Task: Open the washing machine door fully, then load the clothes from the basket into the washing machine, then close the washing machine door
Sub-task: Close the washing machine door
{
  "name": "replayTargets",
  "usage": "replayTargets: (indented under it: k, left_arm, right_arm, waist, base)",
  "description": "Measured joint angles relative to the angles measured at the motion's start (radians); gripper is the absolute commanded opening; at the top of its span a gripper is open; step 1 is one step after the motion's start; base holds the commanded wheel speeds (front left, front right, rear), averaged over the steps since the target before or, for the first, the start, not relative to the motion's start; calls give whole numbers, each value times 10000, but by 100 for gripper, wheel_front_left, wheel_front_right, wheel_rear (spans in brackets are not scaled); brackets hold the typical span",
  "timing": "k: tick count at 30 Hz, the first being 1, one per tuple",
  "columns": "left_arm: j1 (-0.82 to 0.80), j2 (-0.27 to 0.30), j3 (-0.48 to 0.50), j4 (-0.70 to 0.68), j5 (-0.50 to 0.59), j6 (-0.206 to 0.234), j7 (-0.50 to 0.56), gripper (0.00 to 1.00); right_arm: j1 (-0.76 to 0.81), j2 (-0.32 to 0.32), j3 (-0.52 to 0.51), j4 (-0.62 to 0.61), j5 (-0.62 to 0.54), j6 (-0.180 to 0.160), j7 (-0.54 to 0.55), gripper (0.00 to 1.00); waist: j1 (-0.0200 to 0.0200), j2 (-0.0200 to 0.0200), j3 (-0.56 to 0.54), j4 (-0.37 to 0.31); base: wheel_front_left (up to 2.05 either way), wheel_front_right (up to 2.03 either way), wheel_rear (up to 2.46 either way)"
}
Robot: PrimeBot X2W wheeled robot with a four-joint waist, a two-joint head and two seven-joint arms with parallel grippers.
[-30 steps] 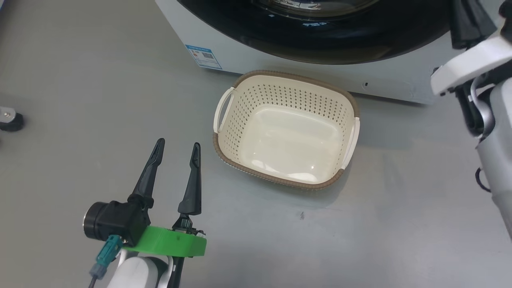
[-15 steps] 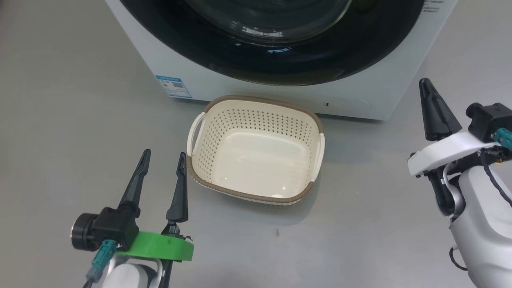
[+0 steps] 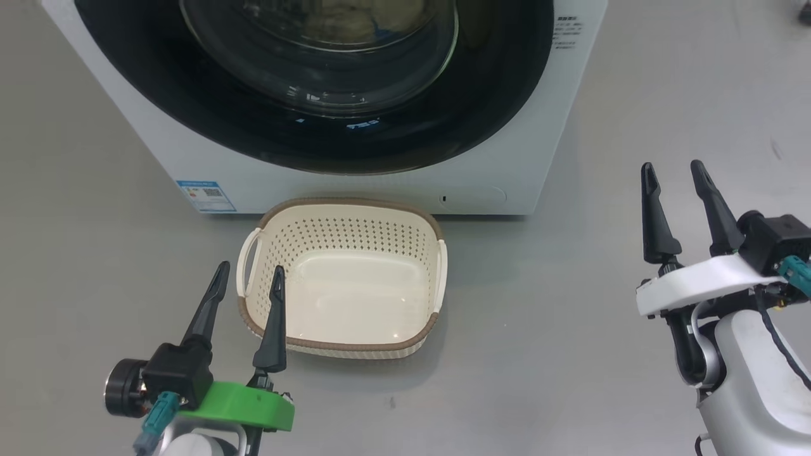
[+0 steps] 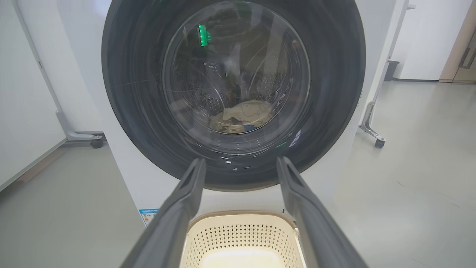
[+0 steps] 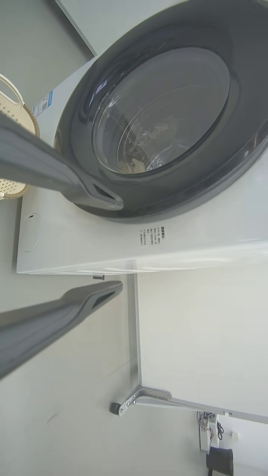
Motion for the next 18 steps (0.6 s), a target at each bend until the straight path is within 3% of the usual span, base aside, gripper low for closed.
replayTargets:
  k: [18]
  left_arm:
    - [665,247,337,562,-105,-148,0,100]
  right_arm:
    - [2363,420,-54,-1051,-234,-280,0,100]
  waist:
    - [0,0,-1492,-1053]
  base:
    - [0,0,0]
